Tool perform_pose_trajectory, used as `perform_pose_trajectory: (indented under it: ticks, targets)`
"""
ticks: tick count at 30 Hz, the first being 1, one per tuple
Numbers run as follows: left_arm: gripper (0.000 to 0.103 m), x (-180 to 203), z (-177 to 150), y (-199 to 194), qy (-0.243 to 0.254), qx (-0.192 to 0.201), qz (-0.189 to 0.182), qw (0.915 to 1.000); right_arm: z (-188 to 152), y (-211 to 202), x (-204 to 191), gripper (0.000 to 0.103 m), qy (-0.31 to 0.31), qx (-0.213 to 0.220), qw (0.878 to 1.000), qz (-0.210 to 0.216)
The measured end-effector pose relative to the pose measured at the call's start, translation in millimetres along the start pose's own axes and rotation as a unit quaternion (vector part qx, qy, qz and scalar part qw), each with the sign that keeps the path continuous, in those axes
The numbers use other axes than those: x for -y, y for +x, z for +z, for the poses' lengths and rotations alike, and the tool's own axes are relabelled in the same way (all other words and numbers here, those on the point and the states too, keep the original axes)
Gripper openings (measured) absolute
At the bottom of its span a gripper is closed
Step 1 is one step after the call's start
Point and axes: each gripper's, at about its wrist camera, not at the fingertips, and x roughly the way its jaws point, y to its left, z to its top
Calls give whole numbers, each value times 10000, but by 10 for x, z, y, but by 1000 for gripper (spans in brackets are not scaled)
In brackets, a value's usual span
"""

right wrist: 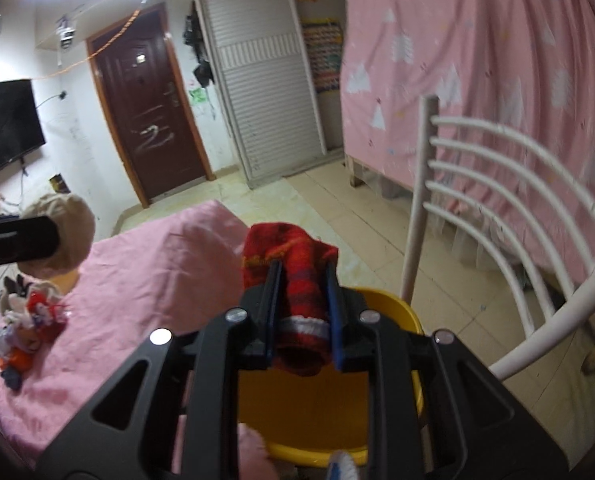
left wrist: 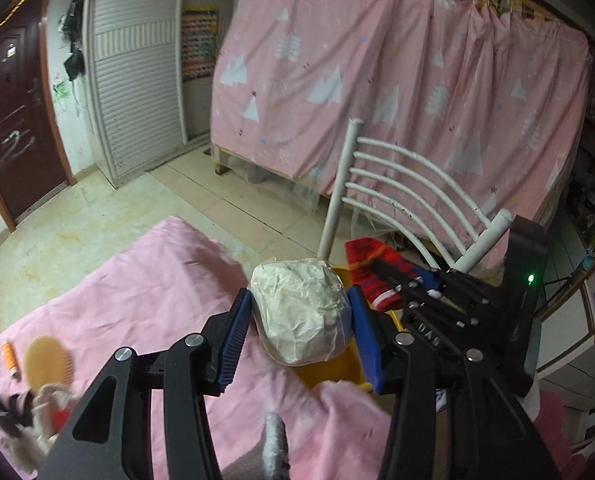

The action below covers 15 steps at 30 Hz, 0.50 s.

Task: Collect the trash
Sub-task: 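Carry the red sock to the yellow bucket and open the right gripper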

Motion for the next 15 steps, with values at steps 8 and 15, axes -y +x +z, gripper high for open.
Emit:
perform_pose_trajectory:
  ticks: [8, 15]
  targets:
    - [54, 174, 98, 514, 14, -287, -141, 9995, -76, 58, 324, 55, 484, 19, 9988, -66]
    - [54, 136, 43, 392, -5, -218, -113, 9997, -48, -16, 299, 56, 463, 110, 9989, -33]
